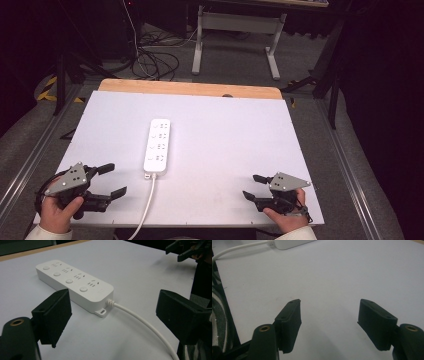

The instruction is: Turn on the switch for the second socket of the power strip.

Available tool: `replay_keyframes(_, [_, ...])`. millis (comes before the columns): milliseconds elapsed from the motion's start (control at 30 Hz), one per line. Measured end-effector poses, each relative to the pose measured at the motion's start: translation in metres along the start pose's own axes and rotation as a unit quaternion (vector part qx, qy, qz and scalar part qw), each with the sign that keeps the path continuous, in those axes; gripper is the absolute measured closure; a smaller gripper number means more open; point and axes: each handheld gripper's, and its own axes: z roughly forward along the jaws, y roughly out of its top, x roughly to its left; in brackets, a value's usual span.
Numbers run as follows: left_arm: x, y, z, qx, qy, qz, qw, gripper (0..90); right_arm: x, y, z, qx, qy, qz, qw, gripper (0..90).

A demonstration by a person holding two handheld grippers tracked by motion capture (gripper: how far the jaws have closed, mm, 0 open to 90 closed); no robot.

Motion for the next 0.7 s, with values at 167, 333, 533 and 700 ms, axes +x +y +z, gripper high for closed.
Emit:
replay_keyframes(167, [0.000,-0.014,0.003,0.025,0.020,0.010,0.9994,12.9,0.000,0.000,0.000,-0.001,0.000,0.000,1.0000,35.1])
replay_keyframes(333, [0.005,-0.027,0.005,0.035,0.006,-0.023,0.9991,13.1,0.000,0.000,0.000,-0.001,0.001,0.001,1.0000,35.2])
replay_keyframes(533, [0.008,-0.029,0.001,0.030,0.011,-0.013,0.9994,13.0,0.000,0.000,0.000,-0.001,0.000,0.000,1.0000,35.0])
replay_keyframes(700, [0.009,-0.028,0.000,0.022,0.013,-0.007,0.9996,13.0,0.000,0.000,0.000,-0.001,0.000,0.001,1.0000,34.9])
